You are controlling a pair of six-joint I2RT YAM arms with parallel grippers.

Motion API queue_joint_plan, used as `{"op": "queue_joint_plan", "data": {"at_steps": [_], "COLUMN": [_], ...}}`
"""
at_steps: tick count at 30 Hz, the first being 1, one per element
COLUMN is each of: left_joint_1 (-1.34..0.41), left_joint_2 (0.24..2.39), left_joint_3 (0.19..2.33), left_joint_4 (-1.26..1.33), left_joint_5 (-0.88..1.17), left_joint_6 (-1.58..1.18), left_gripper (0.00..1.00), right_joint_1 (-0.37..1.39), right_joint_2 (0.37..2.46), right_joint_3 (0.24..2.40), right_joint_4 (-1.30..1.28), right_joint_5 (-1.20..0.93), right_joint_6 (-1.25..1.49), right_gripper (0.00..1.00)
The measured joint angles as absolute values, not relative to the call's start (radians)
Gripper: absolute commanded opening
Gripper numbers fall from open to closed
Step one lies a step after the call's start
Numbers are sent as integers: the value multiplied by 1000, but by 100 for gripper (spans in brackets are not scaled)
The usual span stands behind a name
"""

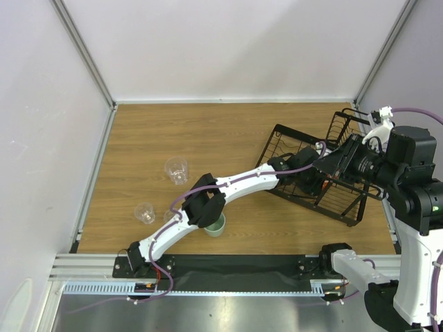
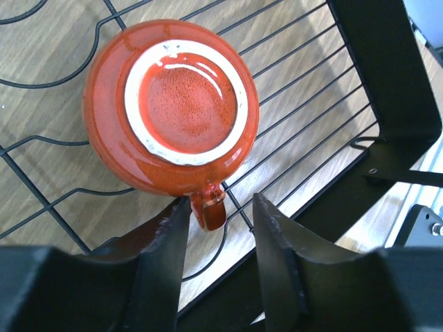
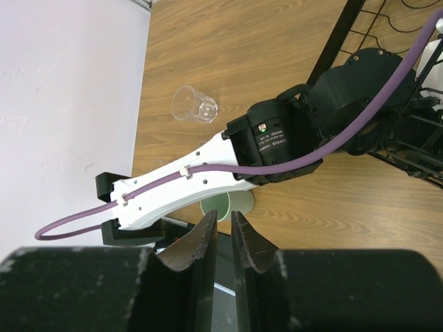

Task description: Load the cups into the dish rack

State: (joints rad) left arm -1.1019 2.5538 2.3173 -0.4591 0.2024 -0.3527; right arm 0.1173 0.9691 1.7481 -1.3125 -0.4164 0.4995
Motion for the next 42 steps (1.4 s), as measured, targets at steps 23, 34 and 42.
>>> {"op": "queue_joint_plan", "data": {"at_steps": [23,34,42], "left_joint_1": [-1005,-973,-936], "left_joint_2": [2321,2088,1861], "left_joint_3": [1840,1629,1502], "left_joint_4": [-194,-147,-170], "left_joint_5": [354,370,325], "left_joint_6": [-329,-321,-331], "left_gripper": [65,69,66], "right_joint_1": [116,115,115], "right_joint_2": [954,942,957], "right_joint_3": [1699,1685,1683], "right_joint_4": [-1285,-1274,-1274], "right_joint_5": [-430,-432,-433], "right_joint_6": [504,504,499], "right_gripper": [20,24,35]}}
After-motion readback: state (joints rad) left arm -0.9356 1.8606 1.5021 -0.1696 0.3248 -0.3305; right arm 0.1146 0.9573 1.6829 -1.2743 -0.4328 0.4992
